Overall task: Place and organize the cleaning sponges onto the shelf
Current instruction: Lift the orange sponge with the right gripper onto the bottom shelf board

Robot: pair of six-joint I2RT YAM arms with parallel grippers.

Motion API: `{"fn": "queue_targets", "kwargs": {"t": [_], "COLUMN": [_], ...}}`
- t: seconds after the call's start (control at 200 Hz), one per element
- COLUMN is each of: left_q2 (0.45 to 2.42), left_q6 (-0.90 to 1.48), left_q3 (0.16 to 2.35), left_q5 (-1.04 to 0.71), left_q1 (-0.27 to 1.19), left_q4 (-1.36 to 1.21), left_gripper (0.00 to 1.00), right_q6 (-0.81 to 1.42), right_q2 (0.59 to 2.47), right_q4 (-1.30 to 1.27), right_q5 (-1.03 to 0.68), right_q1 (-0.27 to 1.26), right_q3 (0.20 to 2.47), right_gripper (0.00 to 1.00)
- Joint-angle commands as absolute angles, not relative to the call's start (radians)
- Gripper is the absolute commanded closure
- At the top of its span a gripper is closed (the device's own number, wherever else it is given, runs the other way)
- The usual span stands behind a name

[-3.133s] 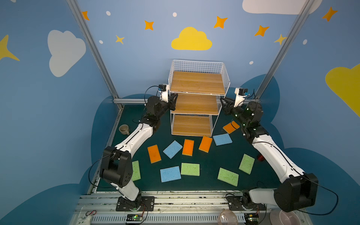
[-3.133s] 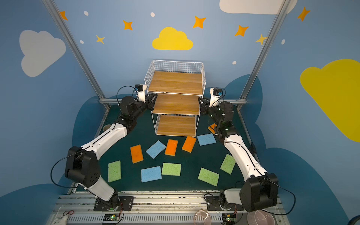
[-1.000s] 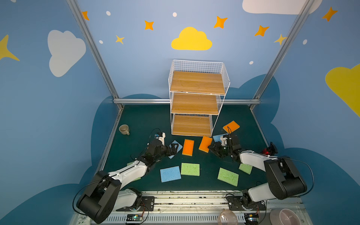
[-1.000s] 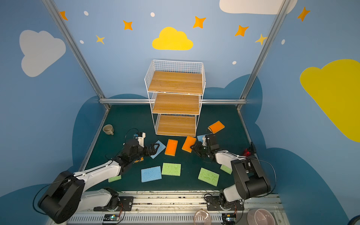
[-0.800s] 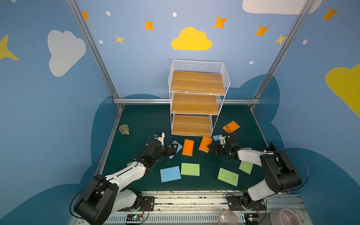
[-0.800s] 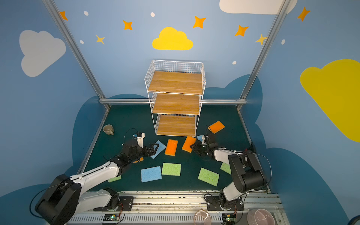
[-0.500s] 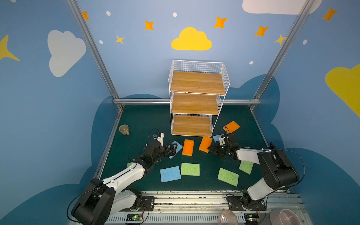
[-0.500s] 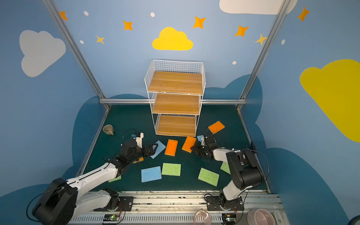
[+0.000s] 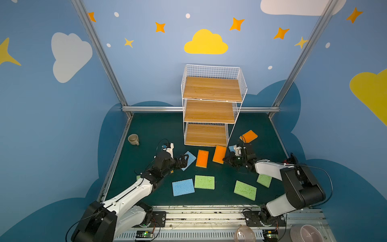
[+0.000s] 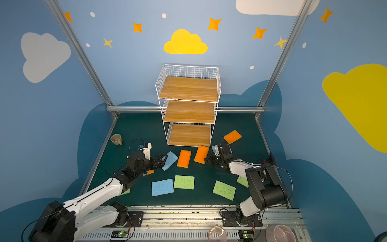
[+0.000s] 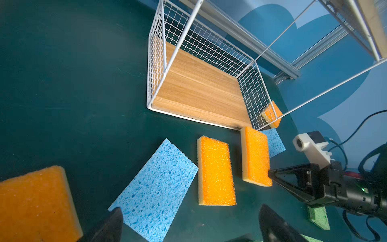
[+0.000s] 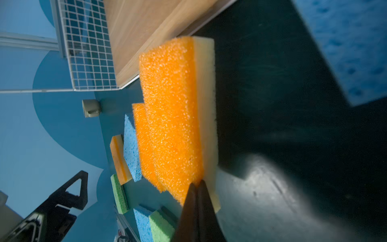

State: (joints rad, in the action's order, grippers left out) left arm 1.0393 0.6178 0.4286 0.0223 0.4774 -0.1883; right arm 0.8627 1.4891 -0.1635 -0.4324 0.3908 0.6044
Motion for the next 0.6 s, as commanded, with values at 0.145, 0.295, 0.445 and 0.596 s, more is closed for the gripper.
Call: {"fn": "queue_targets", "kwargs": {"t": [0.145,0.295,0.445,0.596], "left_q2": [0.950,0.903,0.879,0.862], "left_q6": [0.628,0.641,0.645,0.621], "left_q3": [0.393,0.361,0.339,0.333], "left_q5": [0.014,-0.015,-0.029,-0.030], "left_q1": [0.431,0.395,0.378,0.372], "left_q4": [-0.137,-0.134,-0.125,-0.106], "left_gripper": [0.00,0.01,0.00,0.01], "right_q6": [0.797,0.796,0.805,0.801], "right_q2": [1.407,1.457,1.556,1.650], "right_q4": [-0.080,-0.106,-0.131,-0.131], "right_q5": [-0.438,-0.424,-0.423,-0.425], "right_q1": [0.513,0.581,0.608,0.606], "right_q3": [0.669,0.746,0.823,0.913], "right_gripper": [1.00,1.00,1.00,1.00]}}
